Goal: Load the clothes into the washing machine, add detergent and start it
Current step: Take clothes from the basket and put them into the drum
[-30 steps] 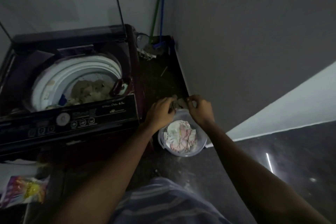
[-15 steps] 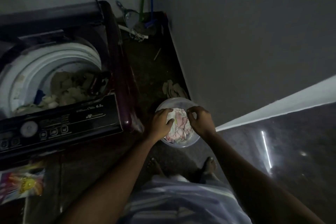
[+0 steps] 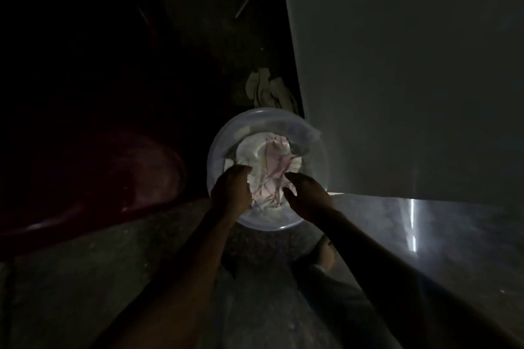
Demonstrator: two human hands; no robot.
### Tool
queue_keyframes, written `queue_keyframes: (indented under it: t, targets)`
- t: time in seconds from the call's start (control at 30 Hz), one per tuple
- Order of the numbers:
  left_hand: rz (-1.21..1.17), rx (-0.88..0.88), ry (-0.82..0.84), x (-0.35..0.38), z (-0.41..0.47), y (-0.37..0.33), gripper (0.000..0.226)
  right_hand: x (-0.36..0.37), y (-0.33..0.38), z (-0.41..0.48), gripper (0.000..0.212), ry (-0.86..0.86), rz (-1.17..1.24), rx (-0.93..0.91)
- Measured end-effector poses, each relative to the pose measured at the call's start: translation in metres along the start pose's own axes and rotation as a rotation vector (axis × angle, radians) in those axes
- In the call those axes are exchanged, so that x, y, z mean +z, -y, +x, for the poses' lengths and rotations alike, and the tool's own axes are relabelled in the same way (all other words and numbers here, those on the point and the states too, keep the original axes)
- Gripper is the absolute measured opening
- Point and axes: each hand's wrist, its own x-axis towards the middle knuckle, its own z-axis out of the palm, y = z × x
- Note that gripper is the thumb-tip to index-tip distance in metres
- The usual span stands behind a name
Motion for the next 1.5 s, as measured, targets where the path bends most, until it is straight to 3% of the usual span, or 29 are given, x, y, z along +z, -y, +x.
queue_keyframes:
  t: [0.17, 0.33, 0.4, 0.47, 0.6, 0.73, 0.87, 1.03, 1.33, 1.5]
  targets:
    - [0.407, 0.021, 0.001, 0.083, 0.066, 0.063, 0.07, 0.073, -0.056, 0.08, 0.055, 0.058, -0.008, -0.006]
    - [0.544, -0.012, 0.16, 0.126, 0.109, 0.116, 0.029, 0.102, -0.085, 0.117, 0.052, 0.051, 0.044, 0.001]
    - [0.499, 0.036, 0.114, 0.134, 0.124, 0.131, 0.005, 0.099, -0.09, 0.117, 0.047, 0.026, 0.049, -0.004]
    - [0.5, 0.039, 0.139, 0.114, 0.11, 0.112, 0.017, 0.09, -0.088, 0.11, 0.043, 0.0, 0.073, -0.004]
    - [0.239, -0.037, 0.096, 0.066, 0.077, 0.056, 0.03, 0.054, -0.066, 0.077, 0.039, -0.037, 0.15, 0.022]
    - [0.01, -0.105, 0.148, 0.025, 0.037, 0.009, 0.024, 0.003, -0.035, 0.027, 0.04, -0.02, 0.208, 0.046]
    - [-0.179, -0.157, 0.095, -0.039, 0.004, -0.045, 0.012, -0.053, -0.006, -0.023, 0.035, -0.04, 0.239, 0.057]
    - [-0.362, -0.12, 0.041, -0.13, -0.028, -0.119, 0.007, -0.116, 0.03, -0.083, 0.035, -0.087, 0.287, 0.045]
    - [-0.629, 0.083, -0.034, -0.273, -0.096, -0.264, 0.009, -0.193, 0.102, -0.151, 0.065, -0.162, 0.388, -0.125]
    - [-0.793, 0.149, 0.005, -0.32, -0.124, -0.302, 0.019, -0.211, 0.126, -0.163, 0.039, -0.215, 0.527, -0.083]
